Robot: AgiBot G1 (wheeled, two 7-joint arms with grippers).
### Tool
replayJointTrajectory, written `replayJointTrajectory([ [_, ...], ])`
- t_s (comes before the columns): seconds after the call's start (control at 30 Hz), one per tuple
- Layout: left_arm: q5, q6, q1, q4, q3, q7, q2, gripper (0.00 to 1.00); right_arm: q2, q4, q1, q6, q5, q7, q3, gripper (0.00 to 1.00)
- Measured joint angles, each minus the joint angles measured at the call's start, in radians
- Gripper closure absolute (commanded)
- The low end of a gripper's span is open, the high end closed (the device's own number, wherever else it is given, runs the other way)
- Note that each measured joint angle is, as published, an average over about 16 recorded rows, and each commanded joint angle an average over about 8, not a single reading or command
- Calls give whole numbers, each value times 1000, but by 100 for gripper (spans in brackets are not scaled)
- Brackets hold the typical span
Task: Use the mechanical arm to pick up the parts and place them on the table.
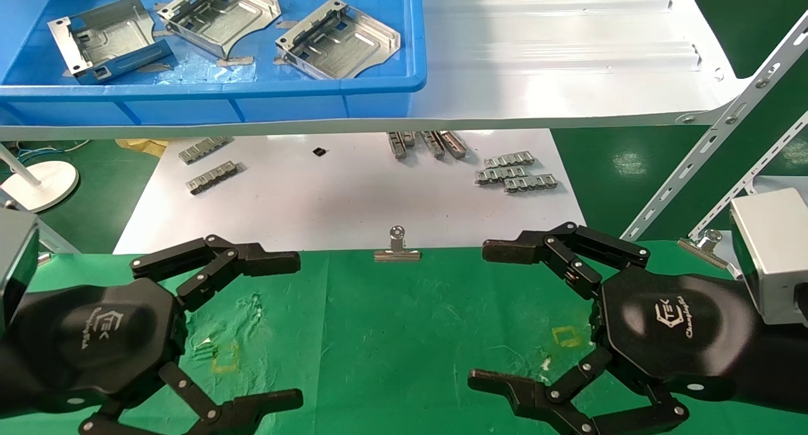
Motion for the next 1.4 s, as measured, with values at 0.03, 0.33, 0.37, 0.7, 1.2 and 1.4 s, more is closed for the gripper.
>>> replayJointTrajectory([
  [0.03,0,0,0,0,0,0,0,0,0,0,0,0,0,0,0,100],
  [0.33,0,0,0,0,0,0,0,0,0,0,0,0,0,0,0,100],
  [0.37,0,0,0,0,0,0,0,0,0,0,0,0,0,0,0,100],
  [0.7,0,0,0,0,0,0,0,0,0,0,0,0,0,0,0,100],
  [1.2,0,0,0,0,0,0,0,0,0,0,0,0,0,0,0,100],
  [1.4,0,0,-1,0,-1,0,0,0,0,0,0,0,0,0,0,100],
])
